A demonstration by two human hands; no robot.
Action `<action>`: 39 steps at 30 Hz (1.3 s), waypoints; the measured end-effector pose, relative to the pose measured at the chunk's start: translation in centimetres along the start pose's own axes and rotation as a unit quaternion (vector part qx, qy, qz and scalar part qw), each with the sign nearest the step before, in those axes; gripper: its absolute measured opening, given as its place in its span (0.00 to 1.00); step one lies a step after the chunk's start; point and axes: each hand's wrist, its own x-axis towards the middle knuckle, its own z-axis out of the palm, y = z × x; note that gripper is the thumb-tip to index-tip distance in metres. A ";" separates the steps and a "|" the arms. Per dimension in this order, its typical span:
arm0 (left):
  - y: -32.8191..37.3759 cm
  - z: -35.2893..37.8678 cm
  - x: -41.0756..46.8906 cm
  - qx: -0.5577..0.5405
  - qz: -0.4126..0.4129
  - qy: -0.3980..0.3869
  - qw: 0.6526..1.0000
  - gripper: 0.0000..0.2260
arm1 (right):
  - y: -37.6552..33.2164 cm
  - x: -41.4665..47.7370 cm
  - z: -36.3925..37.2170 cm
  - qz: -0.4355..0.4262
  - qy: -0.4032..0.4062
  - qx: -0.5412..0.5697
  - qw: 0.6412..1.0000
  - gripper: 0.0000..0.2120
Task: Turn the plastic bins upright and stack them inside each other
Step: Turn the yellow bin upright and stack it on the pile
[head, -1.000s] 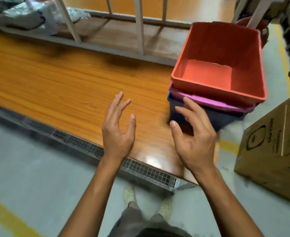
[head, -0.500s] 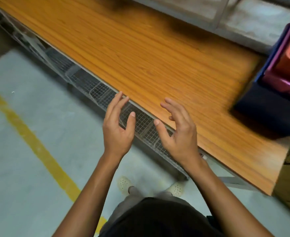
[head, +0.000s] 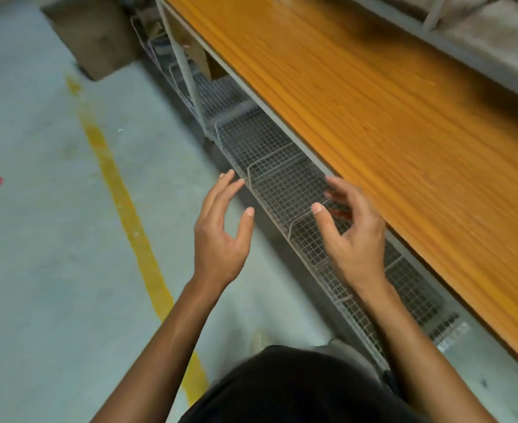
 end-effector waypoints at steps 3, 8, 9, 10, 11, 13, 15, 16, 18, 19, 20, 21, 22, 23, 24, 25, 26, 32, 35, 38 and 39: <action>-2.8 -2.4 1.6 0.002 -0.029 0.039 0.999 0.17 | -0.7 2.2 3.6 -0.006 -0.026 0.011 1.000 0.22; -7.5 -4.8 6.3 -0.002 -0.071 0.092 0.993 0.17 | -0.8 7.3 9.4 -0.019 -0.068 0.036 0.997 0.21; -8.4 -5.0 7.5 -0.002 -0.075 0.101 0.992 0.17 | -0.6 8.7 10.6 -0.023 -0.078 0.038 0.996 0.21; -9.4 -5.3 9.0 -0.001 -0.078 0.110 0.991 0.17 | -0.5 10.1 11.8 -0.027 -0.088 0.041 0.995 0.21; -10.4 -5.4 10.5 0.000 -0.080 0.118 0.990 0.17 | -0.4 11.6 13.1 -0.032 -0.098 0.043 0.994 0.21; -12.2 -5.6 13.8 0.003 -0.086 0.133 0.987 0.17 | -0.1 14.9 15.6 -0.038 -0.118 0.047 0.991 0.21; -13.7 -5.6 17.2 0.004 -0.095 0.142 0.985 0.17 | 0.0 18.6 18.0 -0.041 -0.132 0.050 0.989 0.21; -14.2 -5.6 18.9 0.004 -0.101 0.143 0.985 0.17 | 0.1 20.4 19.1 -0.042 -0.135 0.052 0.989 0.21; -15.1 -5.8 22.2 0.008 -0.109 0.146 0.983 0.17 | -0.1 24.0 21.1 -0.047 -0.138 0.053 0.988 0.20; -15.6 -6.0 23.9 0.011 -0.110 0.150 0.983 0.18 | -0.2 25.8 22.0 -0.053 -0.137 0.054 0.988 0.19; -16.2 -6.1 25.5 0.016 -0.109 0.155 0.982 0.18 | -0.3 27.6 22.9 -0.062 -0.137 0.050 0.987 0.18; -16.8 -6.3 27.1 0.020 -0.108 0.160 0.981 0.18 | -0.4 29.4 23.9 -0.073 -0.139 0.045 0.987 0.18; -17.4 -6.4 28.7 0.023 -0.110 0.166 0.980 0.18 | -0.5 31.2 24.9 -0.083 -0.144 0.040 0.985 0.18; -18.0 -6.6 30.1 0.024 -0.113 0.173 0.978 0.18 | -0.6 32.8 25.9 -0.092 -0.150 0.035 0.984 0.17; -18.6 -6.8 31.5 0.025 -0.118 0.180 0.976 0.18 | -0.7 34.2 26.8 -0.099 -0.153 0.032 0.983 0.17; -19.3 -7.0 32.7 0.024 -0.120 0.187 0.975 0.18 | -0.7 35.5 27.8 -0.104 -0.153 0.033 0.982 0.17; -20.1 -7.3 33.9 0.023 -0.119 0.192 0.974 0.18 | -0.8 36.8 28.8 -0.106 -0.151 0.036 0.982 0.17; -26.4 -9.3 41.3 0.010 -0.131 0.206 0.970 0.18 | -0.9 43.5 36.5 -0.094 -0.152 0.029 0.983 0.18; -30.9 -11.1 46.0 0.002 -0.123 0.205 0.971 0.18 | -1.0 46.9 41.3 -0.090 -0.152 0.021 0.984 0.19; -35.0 -13.0 51.3 -0.008 -0.111 0.195 0.974 0.17 | -1.7 50.6 46.3 -0.087 -0.148 0.013 0.985 0.20; -36.2 -13.7 53.3 -0.010 -0.108 0.191 0.976 0.16 | -2.0 52.0 47.8 -0.085 -0.143 0.011 0.986 0.20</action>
